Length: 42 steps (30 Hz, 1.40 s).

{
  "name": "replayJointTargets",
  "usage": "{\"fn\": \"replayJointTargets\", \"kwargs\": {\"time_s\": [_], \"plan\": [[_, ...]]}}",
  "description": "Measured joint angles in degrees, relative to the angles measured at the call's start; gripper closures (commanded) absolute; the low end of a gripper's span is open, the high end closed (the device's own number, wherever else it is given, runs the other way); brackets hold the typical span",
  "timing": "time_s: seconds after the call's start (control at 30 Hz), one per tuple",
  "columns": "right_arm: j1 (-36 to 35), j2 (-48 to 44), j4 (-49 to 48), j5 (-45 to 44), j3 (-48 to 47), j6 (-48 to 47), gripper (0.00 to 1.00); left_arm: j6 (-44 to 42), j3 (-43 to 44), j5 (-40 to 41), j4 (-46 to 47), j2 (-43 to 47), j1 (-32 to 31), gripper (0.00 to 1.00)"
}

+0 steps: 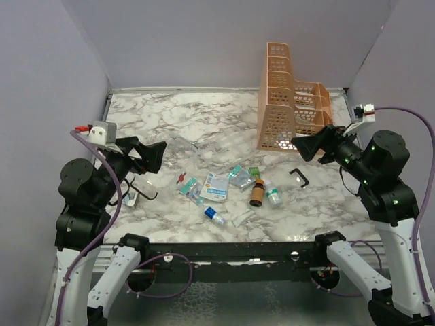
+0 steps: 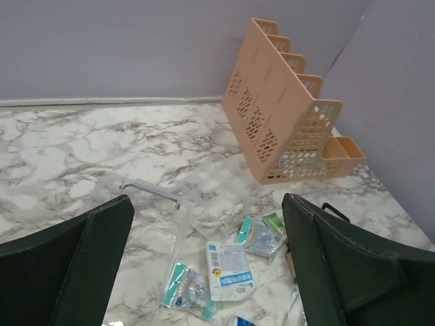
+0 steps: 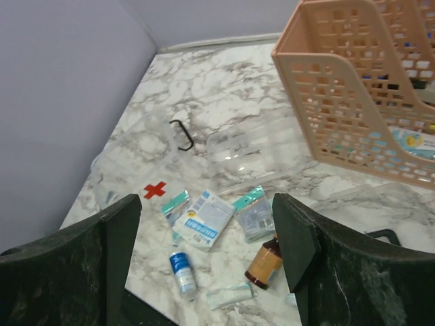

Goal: Organize the medicine kit

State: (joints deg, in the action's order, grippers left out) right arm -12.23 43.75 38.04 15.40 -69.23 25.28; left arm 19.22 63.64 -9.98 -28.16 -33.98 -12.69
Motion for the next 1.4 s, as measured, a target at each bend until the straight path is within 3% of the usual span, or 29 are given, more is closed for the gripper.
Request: {"fn": "replayJointTargets", "kwargs": {"time_s": [0.3, 0.5, 0.67, 0.9, 1.03, 1.27, 1.4], "plan": [[1.1, -0.1, -1.2, 11.1, 4.7, 3.1, 0.17, 2.1, 0.0, -8.1, -0.8, 1.3, 0.7, 0.01], [1.1, -1.4, -2.1, 13.9, 11.3, 4.1, 0.19, 2.4, -2.4, -14.3, -0.7, 1.3, 0.7, 0.01], [1.3, -2.4, -3.2, 13.7, 18.3, 4.2, 0.2, 3.1, -6.6, -18.9, 2.0, 1.2, 1.0, 0.01], [1.4, 1.3, -2.6, 12.6, 25.0, -0.9, 0.25, 4.7, -12.9, -28.4, 13.5, -1.7, 1.0, 0.01], [1.4, 5.3, -1.8, 11.0, 26.4, -2.1, 0.34, 5.4, -13.6, -29.8, 18.8, -4.5, 1.0, 0.01], [1.4, 13.9, -1.7, 5.9, 28.8, -1.0, 0.38, 7.1, -14.7, -29.8, 23.6, -7.9, 1.1, 0.01], [1.2, 13.5, -2.3, 1.8, 31.1, 1.2, 0.51, 8.5, -16.8, -29.8, 25.1, -8.4, 1.1, 0.01]]}}
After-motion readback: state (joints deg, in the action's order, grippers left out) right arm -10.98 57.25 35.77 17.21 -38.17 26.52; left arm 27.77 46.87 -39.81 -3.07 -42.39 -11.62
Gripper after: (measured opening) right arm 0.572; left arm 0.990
